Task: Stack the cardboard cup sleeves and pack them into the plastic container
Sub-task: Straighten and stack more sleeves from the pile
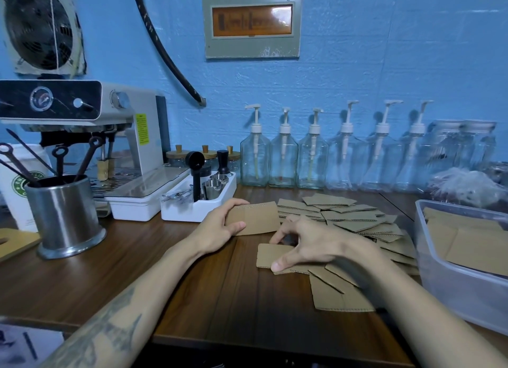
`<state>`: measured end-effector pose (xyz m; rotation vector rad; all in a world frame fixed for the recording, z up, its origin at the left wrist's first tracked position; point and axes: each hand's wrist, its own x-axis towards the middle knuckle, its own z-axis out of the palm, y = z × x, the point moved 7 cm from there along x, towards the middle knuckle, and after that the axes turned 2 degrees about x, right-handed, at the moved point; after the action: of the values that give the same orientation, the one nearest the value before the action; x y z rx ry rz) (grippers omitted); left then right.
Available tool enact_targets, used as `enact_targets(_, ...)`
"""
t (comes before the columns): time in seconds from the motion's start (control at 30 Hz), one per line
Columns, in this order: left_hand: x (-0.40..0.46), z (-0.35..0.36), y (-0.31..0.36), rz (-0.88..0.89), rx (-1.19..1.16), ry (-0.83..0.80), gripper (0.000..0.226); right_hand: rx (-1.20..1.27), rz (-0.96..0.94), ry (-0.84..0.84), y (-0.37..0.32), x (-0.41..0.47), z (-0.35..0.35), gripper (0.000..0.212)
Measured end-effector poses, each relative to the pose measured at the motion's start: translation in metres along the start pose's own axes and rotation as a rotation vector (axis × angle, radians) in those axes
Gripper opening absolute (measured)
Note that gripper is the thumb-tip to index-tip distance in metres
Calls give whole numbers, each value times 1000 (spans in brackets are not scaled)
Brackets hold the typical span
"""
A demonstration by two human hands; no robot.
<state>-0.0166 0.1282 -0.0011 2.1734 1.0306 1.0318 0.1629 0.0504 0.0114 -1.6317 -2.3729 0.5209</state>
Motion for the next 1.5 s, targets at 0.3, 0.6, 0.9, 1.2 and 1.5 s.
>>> enact_targets(0.3,0,3,2,-10,2,-37,45,322,-58,20,-10,2,0,60)
enact_targets(0.6,0,2,1,-24,10,-38,50,665,-144,272,-8,0,-37,18)
enact_targets(0.9,-2,5,2,-33,-27,-91,56,1033,-108,573,26,-3,-58,55)
enact_targets(1.2,-5,9,5,-116,-187,-135,57,421,189,485,46,14,-24,24)
enact_targets(1.5,-5,7,10,-25,-120,-63,37,-23,94,455,18,21,-16,66)
